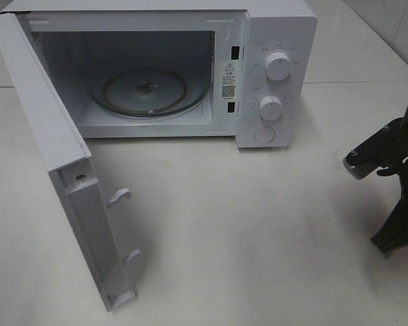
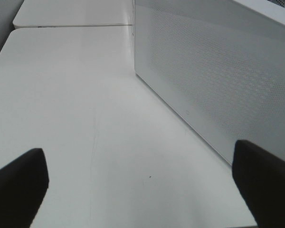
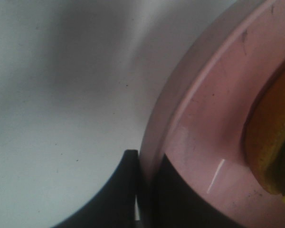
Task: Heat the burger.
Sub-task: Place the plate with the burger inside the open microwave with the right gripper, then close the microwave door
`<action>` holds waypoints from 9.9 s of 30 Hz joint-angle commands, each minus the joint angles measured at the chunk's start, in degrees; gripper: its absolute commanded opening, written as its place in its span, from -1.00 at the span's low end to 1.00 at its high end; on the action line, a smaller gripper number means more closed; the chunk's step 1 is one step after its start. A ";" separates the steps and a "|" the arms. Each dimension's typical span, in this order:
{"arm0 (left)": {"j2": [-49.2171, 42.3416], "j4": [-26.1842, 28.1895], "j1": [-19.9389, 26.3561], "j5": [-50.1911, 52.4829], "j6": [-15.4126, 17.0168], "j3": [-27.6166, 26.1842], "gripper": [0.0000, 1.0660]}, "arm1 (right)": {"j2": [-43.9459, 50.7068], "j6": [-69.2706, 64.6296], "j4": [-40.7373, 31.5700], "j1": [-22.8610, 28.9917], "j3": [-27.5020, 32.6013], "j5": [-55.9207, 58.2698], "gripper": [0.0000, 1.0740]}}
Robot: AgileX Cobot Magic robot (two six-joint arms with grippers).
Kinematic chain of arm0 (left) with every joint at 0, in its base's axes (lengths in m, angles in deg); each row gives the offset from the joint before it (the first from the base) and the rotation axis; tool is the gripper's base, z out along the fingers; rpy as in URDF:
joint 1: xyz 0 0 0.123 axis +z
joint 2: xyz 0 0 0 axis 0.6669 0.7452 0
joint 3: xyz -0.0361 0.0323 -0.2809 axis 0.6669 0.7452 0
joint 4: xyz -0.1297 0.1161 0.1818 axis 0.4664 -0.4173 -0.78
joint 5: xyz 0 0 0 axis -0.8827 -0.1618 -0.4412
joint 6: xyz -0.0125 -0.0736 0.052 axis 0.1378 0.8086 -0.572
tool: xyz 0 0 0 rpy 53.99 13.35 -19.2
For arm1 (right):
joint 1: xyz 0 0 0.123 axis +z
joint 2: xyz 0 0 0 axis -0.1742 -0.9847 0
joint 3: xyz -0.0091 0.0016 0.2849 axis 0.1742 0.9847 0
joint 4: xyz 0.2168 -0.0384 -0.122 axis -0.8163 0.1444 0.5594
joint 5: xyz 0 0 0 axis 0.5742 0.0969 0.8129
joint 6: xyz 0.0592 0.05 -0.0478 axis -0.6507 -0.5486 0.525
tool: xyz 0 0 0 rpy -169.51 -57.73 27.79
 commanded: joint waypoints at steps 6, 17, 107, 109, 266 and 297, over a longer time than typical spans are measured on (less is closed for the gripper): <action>-0.06 0.23 -0.11 0.11 0.17 0.17 0.88 | 0.52 0.63 3.04 8.02 0.06 3.09 -1.00; -0.06 0.23 -0.11 0.11 0.17 0.17 0.88 | 0.52 -0.92 3.04 18.22 0.00 4.30 -1.00; -0.06 0.23 -0.11 0.11 0.17 0.17 0.88 | 0.52 61.19 11.92 23.20 -0.06 -31.91 -0.96; -0.06 0.23 -0.11 0.11 0.17 0.17 0.88 | 0.52 64.06 10.89 21.60 -0.57 -32.54 -0.96; 0.34 0.06 -0.11 0.11 0.17 0.17 0.88 | -47.15 101.01 -29.62 7.68 -75.69 -20.34 0.07; 0.34 0.06 -0.11 0.11 0.17 0.17 0.88 | -23.89 96.03 -29.85 8.19 -39.02 -29.51 0.42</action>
